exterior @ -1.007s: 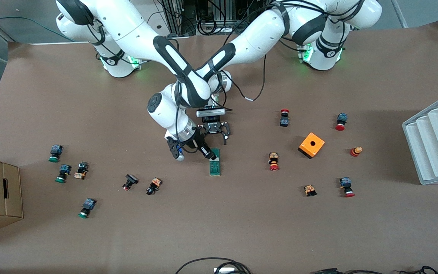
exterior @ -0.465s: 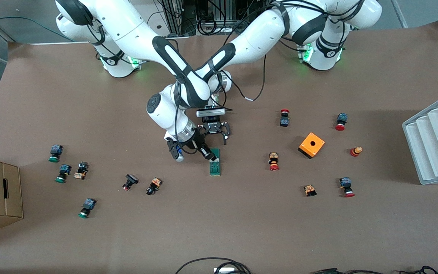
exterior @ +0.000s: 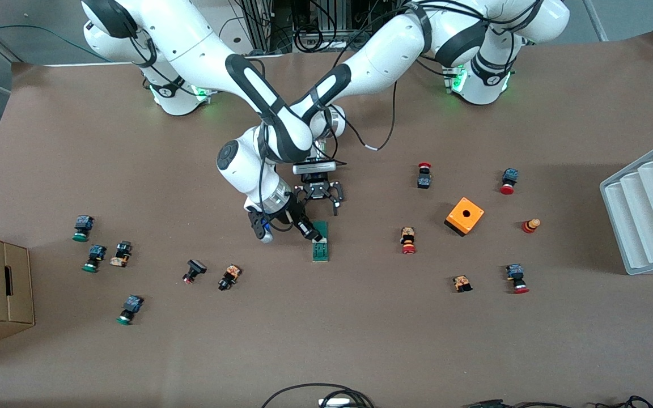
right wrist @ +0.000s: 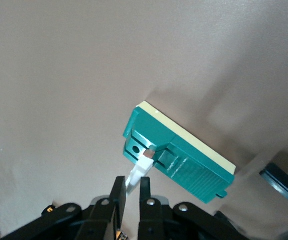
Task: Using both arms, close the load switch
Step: 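Swing the white handle upright with the right gripper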
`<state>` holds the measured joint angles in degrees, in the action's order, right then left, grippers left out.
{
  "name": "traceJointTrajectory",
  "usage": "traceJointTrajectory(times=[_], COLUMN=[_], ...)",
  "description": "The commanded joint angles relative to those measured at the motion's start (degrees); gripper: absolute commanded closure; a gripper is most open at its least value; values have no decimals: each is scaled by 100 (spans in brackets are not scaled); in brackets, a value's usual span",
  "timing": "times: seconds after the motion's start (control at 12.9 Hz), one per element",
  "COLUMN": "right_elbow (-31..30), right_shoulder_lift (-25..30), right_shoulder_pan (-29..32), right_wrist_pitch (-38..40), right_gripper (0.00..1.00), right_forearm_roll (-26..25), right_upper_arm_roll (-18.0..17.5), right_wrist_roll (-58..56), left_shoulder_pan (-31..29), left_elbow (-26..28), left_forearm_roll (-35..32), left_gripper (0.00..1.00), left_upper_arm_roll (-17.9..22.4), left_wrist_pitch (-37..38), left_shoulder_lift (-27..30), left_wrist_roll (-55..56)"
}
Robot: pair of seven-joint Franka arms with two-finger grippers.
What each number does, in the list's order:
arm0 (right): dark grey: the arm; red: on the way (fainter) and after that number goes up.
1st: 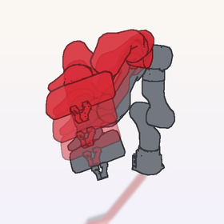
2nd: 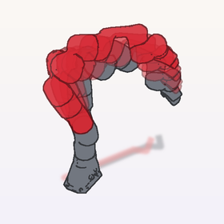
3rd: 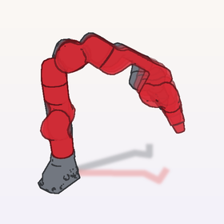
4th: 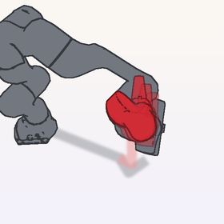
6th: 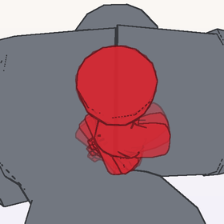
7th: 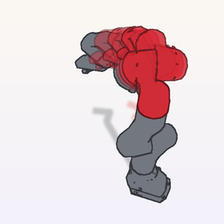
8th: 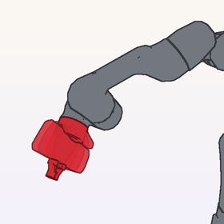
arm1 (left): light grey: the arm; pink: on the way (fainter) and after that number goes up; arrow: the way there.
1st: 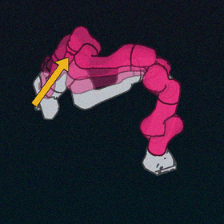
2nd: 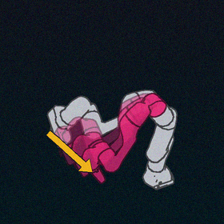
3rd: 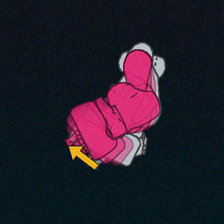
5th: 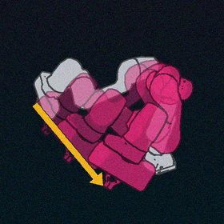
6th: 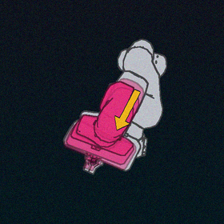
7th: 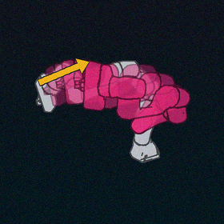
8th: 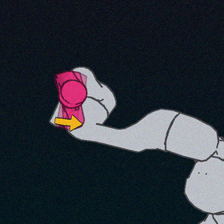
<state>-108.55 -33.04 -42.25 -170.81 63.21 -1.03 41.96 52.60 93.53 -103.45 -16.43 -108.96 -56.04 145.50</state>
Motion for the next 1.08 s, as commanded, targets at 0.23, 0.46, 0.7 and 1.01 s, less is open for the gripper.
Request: traceJointTrajectory(times=[0.23,0.46,0.7,1.01], right_elbow=[229,255,264,316], right_shoulder_lift=[-79,-97,-132,-158], right_shoulder_pan=[59,59,59,59], right_wrist_pitch=[30,30,30,30], right_gripper=[84,85,85,88], right_forearm_roll=[218,209,200,192], right_upper_arm_roll=[-2,-2,-2,-2], right_wrist_roll=[-171,-171,-171,-180], left_shoulder_pan=[40,40,40,40], left_elbow=[-273,-273,-273,-273], left_forearm_roll=[-70,-70,-69,-70], left_gripper=[0,0,0,0], left_upper_arm_roll=[-18,-18,-18,-18], left_wrist_pitch=[-301,-301,-301,-301], left_shoulder_lift=[-417,-425,-417,-425], left_wrist_roll=[207,207,207,207])
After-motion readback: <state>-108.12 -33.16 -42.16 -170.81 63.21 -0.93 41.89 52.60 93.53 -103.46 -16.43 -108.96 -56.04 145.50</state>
